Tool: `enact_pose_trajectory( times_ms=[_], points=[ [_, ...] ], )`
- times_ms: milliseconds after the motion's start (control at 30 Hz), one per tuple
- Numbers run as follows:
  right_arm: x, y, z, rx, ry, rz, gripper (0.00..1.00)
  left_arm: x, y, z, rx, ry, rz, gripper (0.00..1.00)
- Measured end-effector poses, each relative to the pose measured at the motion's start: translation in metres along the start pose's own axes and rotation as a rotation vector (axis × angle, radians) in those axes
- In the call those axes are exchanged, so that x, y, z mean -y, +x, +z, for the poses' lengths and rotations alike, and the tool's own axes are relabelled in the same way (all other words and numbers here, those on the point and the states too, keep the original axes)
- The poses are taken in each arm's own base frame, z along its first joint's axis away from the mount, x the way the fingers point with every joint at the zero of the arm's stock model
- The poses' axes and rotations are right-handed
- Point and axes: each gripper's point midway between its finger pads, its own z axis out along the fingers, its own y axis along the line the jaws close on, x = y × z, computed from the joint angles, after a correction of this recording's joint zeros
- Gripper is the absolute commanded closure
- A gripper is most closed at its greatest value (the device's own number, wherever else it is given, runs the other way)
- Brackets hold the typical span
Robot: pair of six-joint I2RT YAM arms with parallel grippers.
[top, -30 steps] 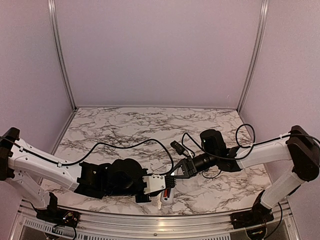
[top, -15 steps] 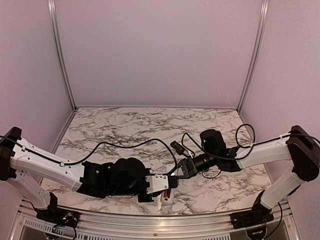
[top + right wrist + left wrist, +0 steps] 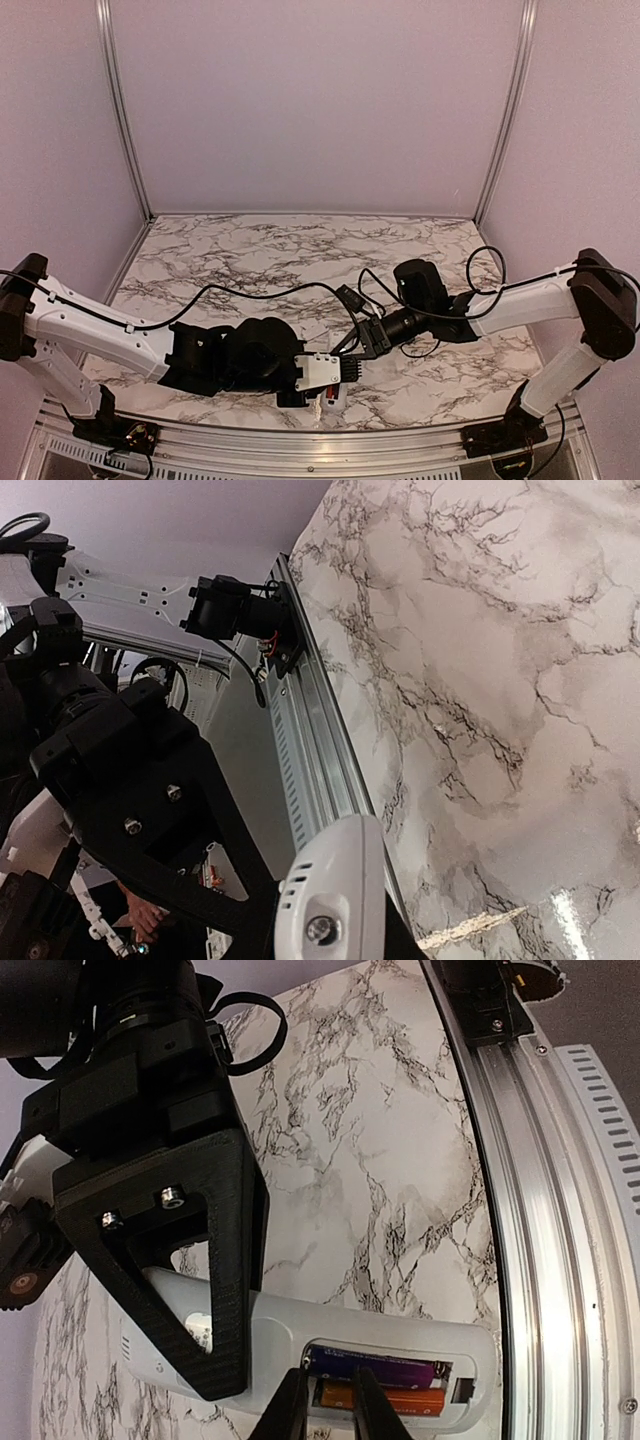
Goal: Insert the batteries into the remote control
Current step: Adjust the battery in the battery compartment.
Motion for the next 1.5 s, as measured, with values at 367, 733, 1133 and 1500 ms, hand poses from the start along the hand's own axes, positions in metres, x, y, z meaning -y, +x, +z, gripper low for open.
enact_pose_trajectory(
  times_ms=[367, 733, 1133, 1500],
  points=[
    [0.003, 0.004, 0.002, -0.014, 0.008, 0.004, 1.00, 0.006, 0.007, 0.003, -0.035, 0.025, 0.011, 0.74],
    [0.003, 0.002, 0.002, -0.007, 0.011, -0.001, 1.00, 0.005, 0.009, 0.002, -0.053, 0.008, 0.022, 0.65],
    [0.002, 0.001, 0.003, -0.014, 0.003, -0.002, 1.00, -0.005, 0.003, -0.008, -0.040, -0.032, 0.037, 0.69],
    [0.003, 0.002, 0.004, -0.017, 0.005, 0.002, 1.00, -0.007, -0.003, -0.008, -0.029, -0.032, 0.051, 0.74]
  ],
)
